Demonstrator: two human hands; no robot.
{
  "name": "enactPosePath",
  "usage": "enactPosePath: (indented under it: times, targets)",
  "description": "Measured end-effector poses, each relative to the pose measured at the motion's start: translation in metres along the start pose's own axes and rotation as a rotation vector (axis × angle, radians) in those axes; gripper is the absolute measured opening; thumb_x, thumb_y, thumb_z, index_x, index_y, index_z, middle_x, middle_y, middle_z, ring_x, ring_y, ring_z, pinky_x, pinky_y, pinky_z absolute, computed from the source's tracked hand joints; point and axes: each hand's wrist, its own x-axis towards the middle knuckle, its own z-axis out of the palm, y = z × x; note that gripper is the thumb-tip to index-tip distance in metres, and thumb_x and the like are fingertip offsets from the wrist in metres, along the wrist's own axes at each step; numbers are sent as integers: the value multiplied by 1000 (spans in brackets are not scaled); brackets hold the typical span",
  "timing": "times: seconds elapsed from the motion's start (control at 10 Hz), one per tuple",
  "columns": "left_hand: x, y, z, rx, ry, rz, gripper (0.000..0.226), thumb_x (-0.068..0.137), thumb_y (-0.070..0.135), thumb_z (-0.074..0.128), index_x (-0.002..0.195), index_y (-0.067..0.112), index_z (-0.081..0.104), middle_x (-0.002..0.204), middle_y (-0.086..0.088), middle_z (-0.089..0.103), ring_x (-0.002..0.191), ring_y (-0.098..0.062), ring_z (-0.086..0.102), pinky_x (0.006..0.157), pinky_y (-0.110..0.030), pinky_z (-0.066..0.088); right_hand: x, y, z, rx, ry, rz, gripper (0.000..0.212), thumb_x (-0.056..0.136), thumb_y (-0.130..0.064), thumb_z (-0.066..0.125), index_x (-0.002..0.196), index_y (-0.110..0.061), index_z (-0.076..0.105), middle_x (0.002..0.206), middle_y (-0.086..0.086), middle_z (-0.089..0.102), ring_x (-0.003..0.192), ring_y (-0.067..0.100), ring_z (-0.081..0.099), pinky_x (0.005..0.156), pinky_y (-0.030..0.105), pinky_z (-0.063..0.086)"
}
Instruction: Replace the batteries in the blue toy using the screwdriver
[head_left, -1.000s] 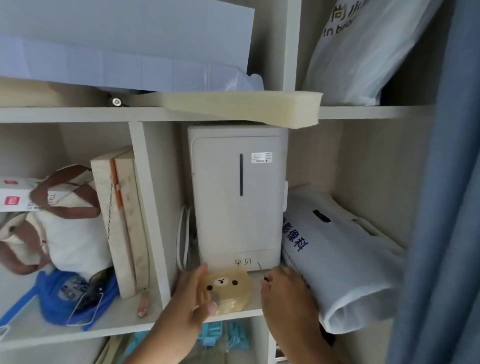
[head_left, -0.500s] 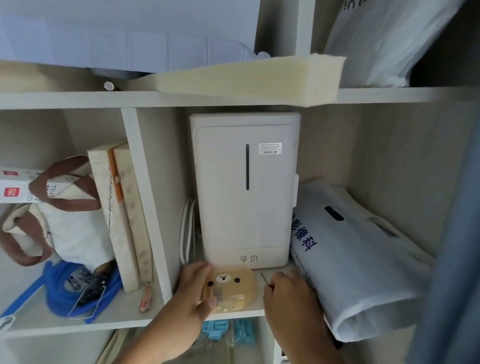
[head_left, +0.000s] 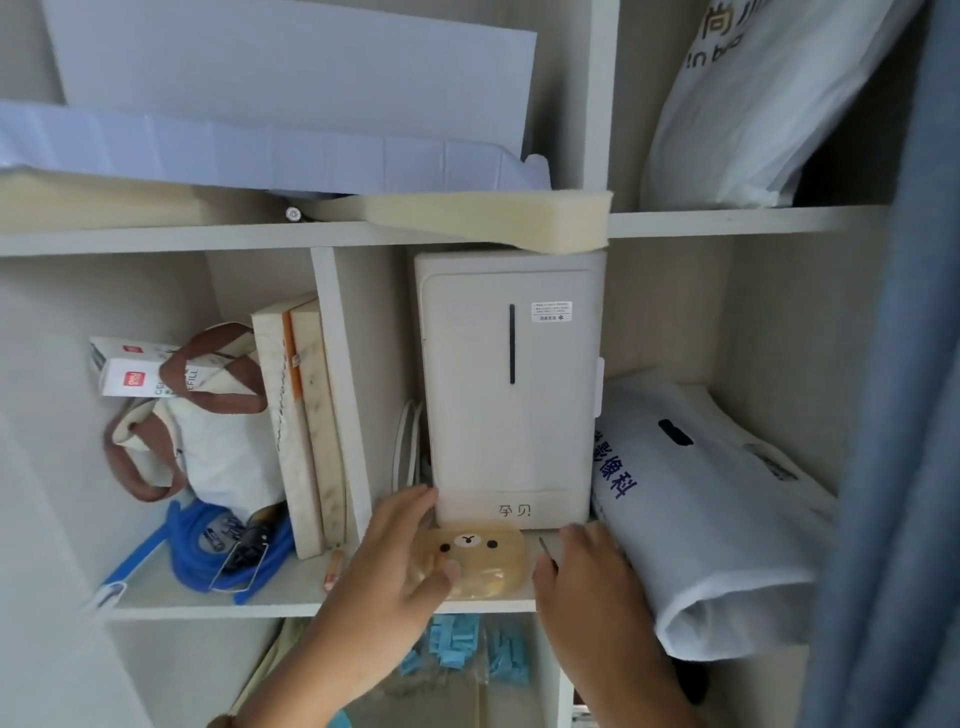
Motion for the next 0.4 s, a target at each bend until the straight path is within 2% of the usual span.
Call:
enactPosePath:
  times: [0.1,0.2,0.3,0.4]
  targets:
    - [-17,9,-12,69,102,5,45,98,34,56,141,41,44,123,36,48,117,17,48,97,-9,35,-7,-5,-11,93,-20,-57,22,98,-35,48,101,-15,58,103,1,56,97,20,59,79,29,46]
    - [-34,17,-17,207,99,26,43,99,45,49,141,37,48,133,26,50,120,5,49,102,-21,42,-16,-6,-19,145,-56,-147,32,98,-37,46,119,-17,58,116,-1,59,113,19,53,92,29,48]
    - [-47,22,-24,283,90,-9,51,98,55,43,143,34,45,142,19,46,128,-4,48,107,-31,44,-32,-14,-36,169,-124,-172,42,100,-43,47,133,-18,53,129,-2,58,126,20,48,102,32,46]
    - [-67,27,-31,324,89,-15,52,99,56,40,143,30,45,145,13,46,131,-8,46,106,-31,43,-55,-20,-52,163,-147,-188,44,100,-50,45,131,-21,53,131,-4,59,128,20,47,101,36,48]
